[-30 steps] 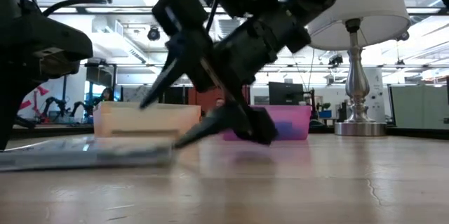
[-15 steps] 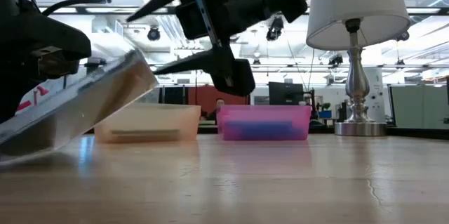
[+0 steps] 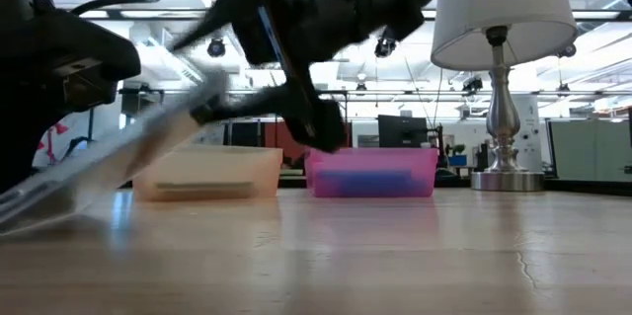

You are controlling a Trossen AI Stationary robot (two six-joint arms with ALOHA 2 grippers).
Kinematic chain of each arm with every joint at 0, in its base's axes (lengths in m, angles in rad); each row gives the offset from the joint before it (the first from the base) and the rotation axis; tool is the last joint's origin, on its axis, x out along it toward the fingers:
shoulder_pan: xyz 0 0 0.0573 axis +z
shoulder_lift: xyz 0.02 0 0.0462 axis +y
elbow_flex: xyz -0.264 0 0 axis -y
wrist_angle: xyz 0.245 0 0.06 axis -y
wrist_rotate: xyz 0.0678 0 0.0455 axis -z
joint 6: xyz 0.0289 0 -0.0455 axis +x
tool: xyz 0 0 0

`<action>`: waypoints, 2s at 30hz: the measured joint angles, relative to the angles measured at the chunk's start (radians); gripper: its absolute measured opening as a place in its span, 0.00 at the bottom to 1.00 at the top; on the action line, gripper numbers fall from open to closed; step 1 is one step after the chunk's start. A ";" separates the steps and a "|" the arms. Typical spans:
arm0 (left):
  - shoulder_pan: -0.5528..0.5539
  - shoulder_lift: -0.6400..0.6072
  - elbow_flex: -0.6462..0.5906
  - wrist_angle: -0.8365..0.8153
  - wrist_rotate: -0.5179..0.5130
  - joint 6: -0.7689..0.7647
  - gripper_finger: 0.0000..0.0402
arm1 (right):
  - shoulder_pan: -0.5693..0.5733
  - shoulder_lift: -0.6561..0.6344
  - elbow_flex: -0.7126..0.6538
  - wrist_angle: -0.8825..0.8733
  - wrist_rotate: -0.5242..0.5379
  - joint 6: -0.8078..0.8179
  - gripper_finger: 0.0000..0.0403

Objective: Pick & place jewel cases by type
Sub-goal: Put the black CD case into the orange bin

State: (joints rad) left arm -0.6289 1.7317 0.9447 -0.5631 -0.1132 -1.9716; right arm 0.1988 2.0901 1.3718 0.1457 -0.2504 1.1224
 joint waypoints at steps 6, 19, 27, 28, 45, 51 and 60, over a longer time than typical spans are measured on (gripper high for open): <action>-0.006 -0.010 0.000 0.014 -0.065 -0.017 0.00 | -0.001 0.027 -0.002 -0.035 -0.013 0.042 0.46; -0.101 -0.075 -0.006 -0.048 -0.374 -0.148 0.00 | -0.012 0.028 -0.004 -0.076 0.002 0.086 0.05; -0.271 -0.193 -0.002 -0.211 -0.649 -0.386 0.00 | -0.014 -0.072 -0.037 -0.174 0.202 0.137 0.04; -0.277 -0.212 -0.001 -0.221 -0.698 -0.379 0.00 | -0.018 -0.096 -0.044 -0.184 0.237 0.152 0.04; -0.267 -0.659 0.000 -0.364 -1.189 0.046 0.00 | -0.128 -0.140 -0.049 0.096 0.682 0.562 0.05; -0.267 -0.818 0.000 -0.359 -1.258 0.252 0.00 | -0.159 0.018 0.118 0.089 0.690 0.571 0.08; -0.267 -0.888 0.000 -0.355 -1.273 0.382 0.00 | -0.201 0.214 0.476 -0.269 0.655 0.531 0.21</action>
State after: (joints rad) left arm -0.8959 0.8433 0.9443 -0.9184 -1.3860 -1.5893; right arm -0.0023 2.3045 1.8475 -0.1235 0.4046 1.6531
